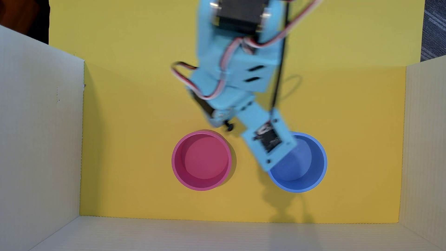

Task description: Pick up the bolt and place it in the pink box

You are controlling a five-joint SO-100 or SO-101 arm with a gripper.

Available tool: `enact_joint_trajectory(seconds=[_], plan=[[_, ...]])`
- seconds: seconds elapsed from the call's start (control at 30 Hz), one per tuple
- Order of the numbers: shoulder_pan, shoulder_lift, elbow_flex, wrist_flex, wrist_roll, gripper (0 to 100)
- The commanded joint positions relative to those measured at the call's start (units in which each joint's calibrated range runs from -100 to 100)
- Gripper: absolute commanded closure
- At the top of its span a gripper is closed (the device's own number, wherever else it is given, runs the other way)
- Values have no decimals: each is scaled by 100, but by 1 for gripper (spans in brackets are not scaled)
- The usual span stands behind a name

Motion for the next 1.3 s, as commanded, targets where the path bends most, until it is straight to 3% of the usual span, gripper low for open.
enact_joint_trajectory(seconds=[0.0, 0.37, 0.9, 1.17, 1.27], plan=[[200, 84, -439, -429, 275, 99], [134, 775, -1162, -489, 630, 99], [142, 1591, -1542, -1287, 603, 98], [112, 1625, -1434, -1270, 588, 84], [112, 1574, -1217, -1270, 588, 88]])
